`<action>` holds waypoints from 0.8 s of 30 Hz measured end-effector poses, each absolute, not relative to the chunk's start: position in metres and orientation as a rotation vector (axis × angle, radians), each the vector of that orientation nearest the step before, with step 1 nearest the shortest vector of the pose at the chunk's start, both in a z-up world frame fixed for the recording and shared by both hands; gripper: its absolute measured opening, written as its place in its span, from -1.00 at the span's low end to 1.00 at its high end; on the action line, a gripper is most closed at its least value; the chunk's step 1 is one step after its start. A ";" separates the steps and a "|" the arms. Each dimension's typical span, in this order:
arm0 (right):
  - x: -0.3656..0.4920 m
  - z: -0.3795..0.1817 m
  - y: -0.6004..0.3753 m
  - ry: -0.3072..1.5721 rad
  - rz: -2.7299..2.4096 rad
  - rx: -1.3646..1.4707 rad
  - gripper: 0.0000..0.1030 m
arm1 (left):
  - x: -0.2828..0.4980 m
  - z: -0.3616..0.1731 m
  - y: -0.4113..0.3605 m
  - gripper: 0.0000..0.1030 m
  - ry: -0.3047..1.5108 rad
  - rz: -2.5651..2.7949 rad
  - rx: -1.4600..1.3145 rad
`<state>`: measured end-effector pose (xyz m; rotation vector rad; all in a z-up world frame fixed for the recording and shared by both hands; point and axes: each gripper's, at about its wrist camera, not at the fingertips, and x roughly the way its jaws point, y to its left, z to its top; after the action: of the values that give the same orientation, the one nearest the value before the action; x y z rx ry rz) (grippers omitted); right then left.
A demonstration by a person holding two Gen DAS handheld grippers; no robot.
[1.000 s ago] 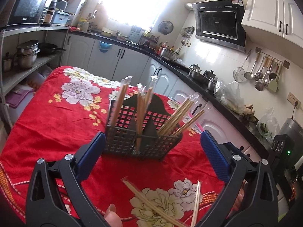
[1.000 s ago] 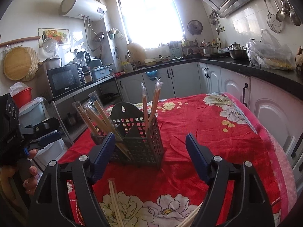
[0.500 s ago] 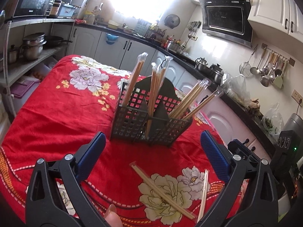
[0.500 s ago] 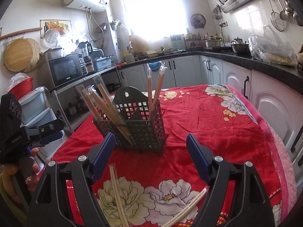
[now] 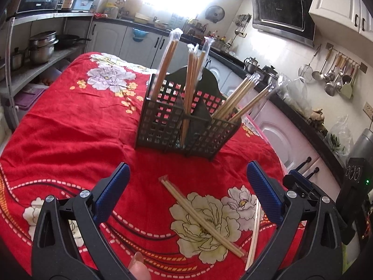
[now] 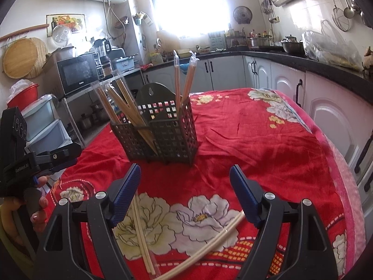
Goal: Organize utensils
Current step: 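Withdraw both open grippers from the caddy toward the last chopsticks on the cloth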
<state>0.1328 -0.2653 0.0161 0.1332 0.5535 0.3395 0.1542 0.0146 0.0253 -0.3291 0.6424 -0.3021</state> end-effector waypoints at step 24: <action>0.140 -0.032 -0.287 0.767 0.295 0.174 0.50 | 0.166 -0.031 -0.004 0.79 0.833 -0.328 -0.351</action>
<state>0.1396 -0.2871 -0.0315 0.1743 0.7672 0.2949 0.1655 -0.0043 -0.0306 -0.3511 0.8327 -0.3280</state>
